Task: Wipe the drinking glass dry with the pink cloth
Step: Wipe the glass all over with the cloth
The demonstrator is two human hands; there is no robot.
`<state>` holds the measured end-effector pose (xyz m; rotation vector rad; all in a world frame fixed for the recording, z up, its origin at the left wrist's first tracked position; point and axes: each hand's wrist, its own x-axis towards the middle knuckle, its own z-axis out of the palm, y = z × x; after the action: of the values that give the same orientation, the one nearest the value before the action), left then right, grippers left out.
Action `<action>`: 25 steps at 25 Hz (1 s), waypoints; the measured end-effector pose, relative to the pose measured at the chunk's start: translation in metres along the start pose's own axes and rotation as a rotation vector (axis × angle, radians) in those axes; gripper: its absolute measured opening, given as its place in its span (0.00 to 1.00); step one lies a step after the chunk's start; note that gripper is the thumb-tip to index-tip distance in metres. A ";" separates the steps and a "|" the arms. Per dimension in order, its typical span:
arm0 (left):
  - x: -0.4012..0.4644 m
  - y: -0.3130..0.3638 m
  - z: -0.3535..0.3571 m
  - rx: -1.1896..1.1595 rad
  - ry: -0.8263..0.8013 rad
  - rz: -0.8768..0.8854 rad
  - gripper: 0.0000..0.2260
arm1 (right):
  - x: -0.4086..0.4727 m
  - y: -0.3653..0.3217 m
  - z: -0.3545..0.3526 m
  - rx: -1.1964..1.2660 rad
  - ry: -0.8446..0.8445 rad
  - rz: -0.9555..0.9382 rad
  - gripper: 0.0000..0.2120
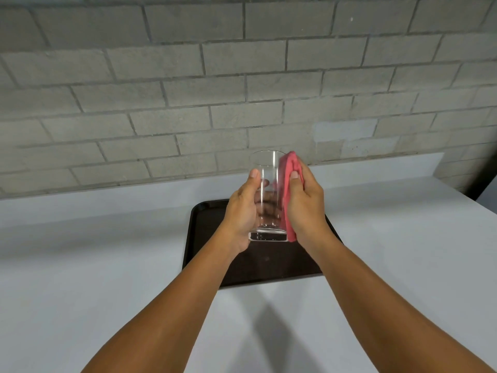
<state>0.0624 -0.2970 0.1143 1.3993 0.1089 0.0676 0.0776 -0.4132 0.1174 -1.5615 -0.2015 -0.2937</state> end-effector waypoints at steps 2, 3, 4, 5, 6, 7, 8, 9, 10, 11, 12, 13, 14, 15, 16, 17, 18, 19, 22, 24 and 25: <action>0.003 -0.002 -0.001 -0.018 -0.019 -0.008 0.25 | 0.000 -0.001 0.001 -0.002 0.007 -0.047 0.20; 0.006 -0.001 -0.002 -0.027 -0.022 -0.009 0.26 | -0.007 0.002 0.004 -0.014 -0.012 -0.079 0.20; 0.008 0.000 -0.003 -0.030 -0.018 -0.011 0.27 | -0.016 0.008 0.006 -0.029 -0.042 -0.100 0.21; 0.010 0.000 -0.004 -0.026 -0.001 -0.016 0.28 | -0.025 0.014 0.008 -0.041 -0.068 -0.107 0.21; 0.010 -0.001 -0.005 -0.017 0.014 -0.017 0.28 | -0.028 0.018 0.007 -0.045 -0.084 -0.106 0.21; 0.009 -0.004 -0.005 -0.019 0.018 -0.020 0.28 | -0.026 0.021 0.005 -0.038 -0.087 -0.091 0.21; 0.008 -0.008 -0.004 -0.041 0.014 -0.026 0.29 | -0.019 0.020 0.004 -0.025 -0.084 -0.066 0.21; 0.007 -0.011 -0.004 -0.073 0.003 -0.033 0.30 | -0.012 0.017 0.002 -0.003 -0.075 -0.039 0.20; 0.007 -0.013 -0.004 -0.100 -0.012 -0.038 0.29 | -0.004 0.015 0.001 0.012 -0.063 -0.015 0.20; 0.008 -0.013 -0.004 -0.119 -0.023 -0.043 0.27 | 0.000 0.013 0.001 0.011 -0.051 -0.010 0.20; 0.011 -0.012 -0.005 -0.127 -0.032 -0.042 0.25 | 0.001 0.012 0.002 -0.001 -0.039 -0.031 0.20; 0.012 -0.010 -0.004 -0.120 -0.031 -0.046 0.24 | 0.000 0.012 0.002 -0.018 -0.027 -0.059 0.21; 0.013 -0.008 -0.003 -0.083 -0.025 -0.051 0.23 | -0.002 0.012 0.003 -0.034 -0.015 -0.080 0.21; 0.014 -0.006 -0.001 -0.030 -0.019 -0.057 0.24 | -0.004 0.014 0.004 -0.044 -0.008 -0.090 0.21; 0.014 -0.006 0.002 0.025 -0.018 -0.059 0.25 | -0.005 0.016 0.005 -0.049 -0.009 -0.093 0.21; 0.013 -0.007 0.004 0.066 -0.017 -0.051 0.27 | -0.005 0.018 0.005 -0.050 -0.018 -0.097 0.21; 0.014 -0.009 0.006 0.094 -0.017 -0.032 0.29 | -0.005 0.017 0.006 -0.054 -0.027 -0.108 0.20; 0.014 -0.010 0.007 0.114 -0.016 -0.015 0.30 | -0.006 0.017 0.007 -0.055 -0.040 -0.126 0.20; 0.018 -0.010 0.009 0.115 0.034 0.018 0.25 | 0.000 0.018 0.003 -0.037 -0.077 -0.134 0.20; 0.021 -0.013 0.010 0.030 0.027 0.002 0.27 | 0.013 0.016 -0.003 -0.025 -0.056 -0.075 0.20; 0.020 -0.014 0.012 -0.005 0.011 -0.009 0.29 | 0.022 0.015 -0.006 -0.002 -0.030 -0.034 0.20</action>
<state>0.0838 -0.3085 0.1015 1.3939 0.1240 0.0678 0.1025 -0.4211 0.1103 -1.5663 -0.2514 -0.2976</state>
